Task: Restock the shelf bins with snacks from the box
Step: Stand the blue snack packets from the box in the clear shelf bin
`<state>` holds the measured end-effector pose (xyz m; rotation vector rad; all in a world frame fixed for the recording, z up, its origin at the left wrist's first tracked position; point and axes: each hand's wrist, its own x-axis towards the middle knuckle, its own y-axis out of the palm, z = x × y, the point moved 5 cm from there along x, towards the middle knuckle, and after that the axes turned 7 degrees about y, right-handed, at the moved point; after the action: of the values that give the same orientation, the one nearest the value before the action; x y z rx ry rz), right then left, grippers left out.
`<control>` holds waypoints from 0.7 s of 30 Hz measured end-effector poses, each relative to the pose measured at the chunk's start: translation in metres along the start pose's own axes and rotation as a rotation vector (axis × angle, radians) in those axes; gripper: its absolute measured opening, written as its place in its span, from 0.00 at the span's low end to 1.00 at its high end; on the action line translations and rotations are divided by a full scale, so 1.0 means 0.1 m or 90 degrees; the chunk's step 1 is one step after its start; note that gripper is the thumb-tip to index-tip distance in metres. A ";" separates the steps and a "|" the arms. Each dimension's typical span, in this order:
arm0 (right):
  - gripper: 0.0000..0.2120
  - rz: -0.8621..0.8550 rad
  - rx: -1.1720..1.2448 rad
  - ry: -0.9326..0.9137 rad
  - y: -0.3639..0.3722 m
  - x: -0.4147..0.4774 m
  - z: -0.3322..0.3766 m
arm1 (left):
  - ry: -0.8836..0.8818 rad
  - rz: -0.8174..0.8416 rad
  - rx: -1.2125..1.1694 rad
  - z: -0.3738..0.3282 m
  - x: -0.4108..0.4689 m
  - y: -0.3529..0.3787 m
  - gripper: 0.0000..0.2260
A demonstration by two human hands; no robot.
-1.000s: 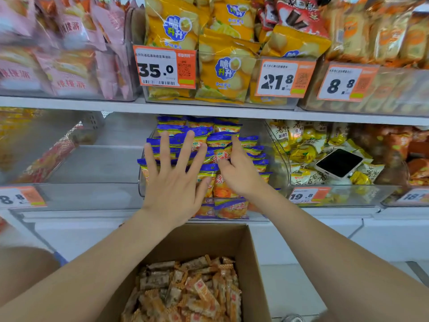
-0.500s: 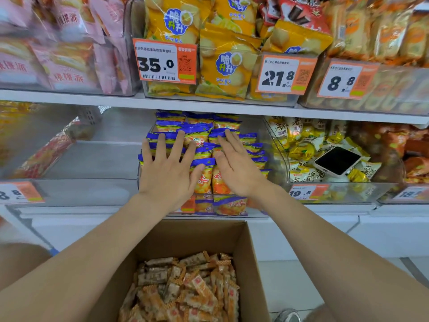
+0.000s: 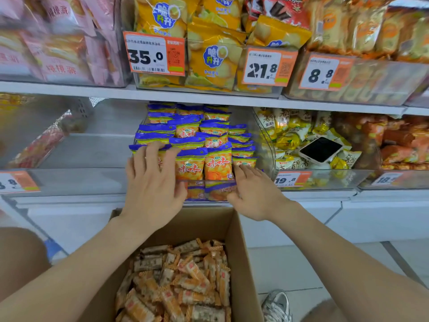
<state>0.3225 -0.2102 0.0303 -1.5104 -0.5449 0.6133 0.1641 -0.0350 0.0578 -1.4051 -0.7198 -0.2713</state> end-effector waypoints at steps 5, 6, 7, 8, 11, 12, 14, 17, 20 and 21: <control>0.26 -0.171 0.108 -0.011 -0.15 -0.06 -0.12 | -0.094 -0.019 -0.029 0.24 -0.18 0.04 0.33; 0.22 -0.236 0.115 -0.002 -0.20 -0.11 -0.13 | -0.098 -0.030 -0.055 0.28 -0.22 0.06 0.32; 0.18 -0.284 0.117 0.009 -0.24 -0.15 -0.13 | -0.116 -0.042 -0.106 0.32 -0.25 0.09 0.31; 0.14 -0.306 0.112 0.016 -0.25 -0.18 -0.11 | -0.145 -0.050 -0.174 0.35 -0.29 0.11 0.30; 0.07 -0.308 0.089 -0.008 -0.20 -0.18 -0.03 | -0.250 -0.053 -0.321 0.38 -0.36 0.17 0.28; 0.08 -0.313 0.092 -0.015 -0.20 -0.16 -0.02 | -0.279 -0.049 -0.347 0.39 -0.37 0.18 0.27; 0.08 -0.323 0.113 -0.010 -0.22 -0.12 -0.04 | -0.346 -0.061 -0.413 0.45 -0.37 0.16 0.26; 0.05 -0.349 0.149 0.017 -0.29 -0.07 -0.11 | -0.429 -0.105 -0.501 0.51 -0.34 0.08 0.26; 0.06 -0.375 0.149 0.026 -0.34 0.01 -0.15 | -0.427 -0.132 -0.517 0.47 -0.28 0.04 0.24; 0.06 -0.376 0.144 0.027 -0.35 0.04 -0.14 | -0.421 -0.131 -0.522 0.43 -0.26 0.06 0.24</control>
<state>0.3368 -0.2168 0.0647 -1.0722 -0.8178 0.1726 0.1346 0.0012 0.0376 -2.2456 -1.3985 -0.2759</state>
